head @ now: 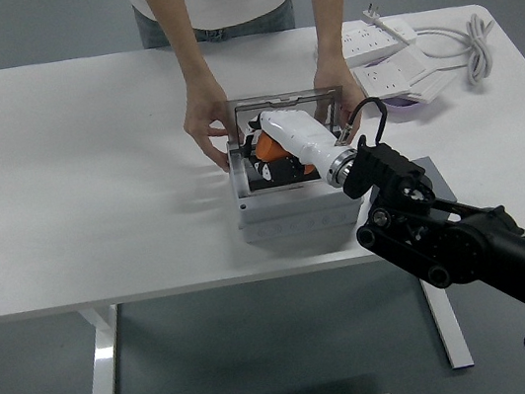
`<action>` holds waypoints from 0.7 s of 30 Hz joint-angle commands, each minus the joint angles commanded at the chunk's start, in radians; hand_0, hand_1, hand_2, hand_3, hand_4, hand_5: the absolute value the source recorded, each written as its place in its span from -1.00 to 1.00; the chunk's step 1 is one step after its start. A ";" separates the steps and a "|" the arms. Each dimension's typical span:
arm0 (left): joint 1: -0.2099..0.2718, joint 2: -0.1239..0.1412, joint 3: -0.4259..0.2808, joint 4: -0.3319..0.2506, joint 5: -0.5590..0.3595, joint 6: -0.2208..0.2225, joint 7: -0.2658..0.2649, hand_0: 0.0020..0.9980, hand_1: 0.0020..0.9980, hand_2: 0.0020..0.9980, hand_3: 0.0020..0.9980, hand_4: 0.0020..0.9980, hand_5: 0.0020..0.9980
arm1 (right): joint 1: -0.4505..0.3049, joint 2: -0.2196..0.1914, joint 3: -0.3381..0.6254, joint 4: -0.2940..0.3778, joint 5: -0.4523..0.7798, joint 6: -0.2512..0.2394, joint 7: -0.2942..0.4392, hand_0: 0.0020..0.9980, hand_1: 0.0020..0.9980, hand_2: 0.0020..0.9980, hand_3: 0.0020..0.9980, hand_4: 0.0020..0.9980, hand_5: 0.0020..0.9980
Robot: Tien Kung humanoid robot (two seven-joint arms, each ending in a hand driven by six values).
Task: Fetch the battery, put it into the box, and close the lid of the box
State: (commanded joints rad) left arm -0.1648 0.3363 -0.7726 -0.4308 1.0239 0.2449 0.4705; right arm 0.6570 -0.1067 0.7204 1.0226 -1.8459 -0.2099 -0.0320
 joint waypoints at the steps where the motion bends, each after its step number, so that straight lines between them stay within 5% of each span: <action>1: 0.000 0.000 0.000 0.000 0.000 0.000 0.000 0.27 0.40 0.15 0.08 0.00 -1.00 | 0.000 0.000 0.001 -0.001 0.006 0.002 0.003 -0.62 -0.32 -0.22 -0.29 -0.28 -1.00; 3: 0.001 0.000 0.001 0.000 -0.001 0.000 0.000 0.27 0.40 0.15 0.08 0.00 -1.00 | 0.000 0.001 0.004 -0.004 0.017 0.006 0.009 -0.62 -0.32 -0.22 -0.29 -0.28 -1.00; 4: 0.001 0.000 0.000 0.000 -0.001 0.000 0.000 0.27 0.40 0.15 0.08 0.00 -1.00 | -0.001 0.001 0.004 -0.005 0.020 0.007 0.010 -0.51 -0.29 -0.16 -0.15 0.03 -1.00; 9: 0.002 0.000 0.000 -0.001 -0.001 0.001 0.000 0.27 0.40 0.15 0.08 0.00 -1.00 | -0.001 0.000 0.003 -0.008 0.037 0.015 0.019 -0.51 -0.29 -0.16 -0.15 0.03 -1.00; 10: 0.002 0.000 0.001 -0.001 -0.001 0.001 0.000 0.27 0.40 0.15 0.08 0.00 -1.00 | -0.002 0.000 0.003 -0.008 0.039 0.017 0.020 -0.46 -0.26 -0.10 -0.04 0.28 -0.93; 21: 0.003 0.000 0.000 -0.001 -0.001 0.001 -0.001 0.27 0.40 0.15 0.08 0.00 -1.00 | -0.001 -0.002 0.007 -0.011 0.052 0.029 0.031 -0.49 -0.26 -0.10 -0.04 0.41 -0.79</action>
State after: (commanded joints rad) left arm -0.1623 0.3362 -0.7725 -0.4321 1.0228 0.2456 0.4700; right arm 0.6561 -0.1090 0.7277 1.0120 -1.7940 -0.1809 -0.0005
